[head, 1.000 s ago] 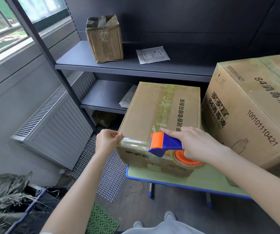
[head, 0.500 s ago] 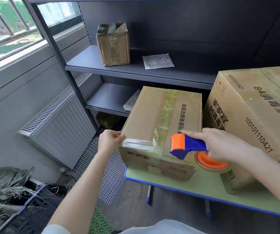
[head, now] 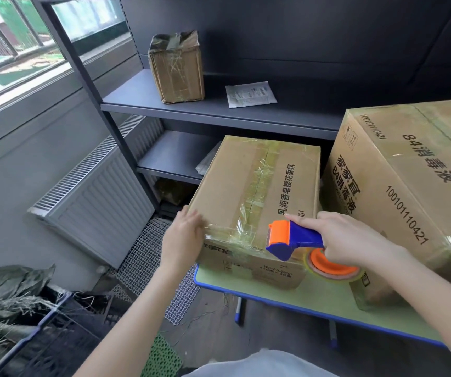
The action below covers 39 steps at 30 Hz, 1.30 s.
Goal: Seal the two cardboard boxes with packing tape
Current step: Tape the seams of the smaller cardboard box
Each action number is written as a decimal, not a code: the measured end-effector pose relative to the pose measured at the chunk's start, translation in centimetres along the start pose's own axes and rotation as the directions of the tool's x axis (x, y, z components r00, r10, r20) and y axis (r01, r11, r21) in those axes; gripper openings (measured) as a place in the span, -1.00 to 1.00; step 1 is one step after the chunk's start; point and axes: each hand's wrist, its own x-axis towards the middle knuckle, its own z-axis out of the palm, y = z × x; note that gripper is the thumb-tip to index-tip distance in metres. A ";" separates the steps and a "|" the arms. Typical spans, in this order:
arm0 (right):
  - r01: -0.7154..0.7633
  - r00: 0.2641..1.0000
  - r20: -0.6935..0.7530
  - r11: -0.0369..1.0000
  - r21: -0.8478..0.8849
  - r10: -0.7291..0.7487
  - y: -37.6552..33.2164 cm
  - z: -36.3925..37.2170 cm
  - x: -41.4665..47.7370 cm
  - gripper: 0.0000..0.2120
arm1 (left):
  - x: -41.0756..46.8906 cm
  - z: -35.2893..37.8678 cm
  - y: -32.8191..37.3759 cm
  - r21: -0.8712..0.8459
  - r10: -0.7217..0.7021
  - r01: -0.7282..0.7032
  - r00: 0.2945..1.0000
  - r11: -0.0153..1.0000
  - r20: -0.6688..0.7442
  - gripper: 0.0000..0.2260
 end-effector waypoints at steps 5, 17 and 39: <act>0.005 1.000 -0.012 1.000 -0.008 -0.005 0.2 0.1 0.1 -0.25 | -3.2 2.2 2.6 0.187 0.328 -0.339 0.941 0.922 0.085 -0.56; 0.022 1.000 -0.015 0.999 -0.029 -0.022 0.0 0.3 0.5 -0.29 | -4.2 4.3 5.5 0.286 0.465 -0.471 0.881 0.835 0.091 -0.40; 0.012 1.000 -0.017 1.000 0.018 -0.011 -6.7 0.2 3.9 -0.31 | 0.3 2.5 -1.2 0.132 0.623 -0.632 0.775 0.764 0.108 -0.51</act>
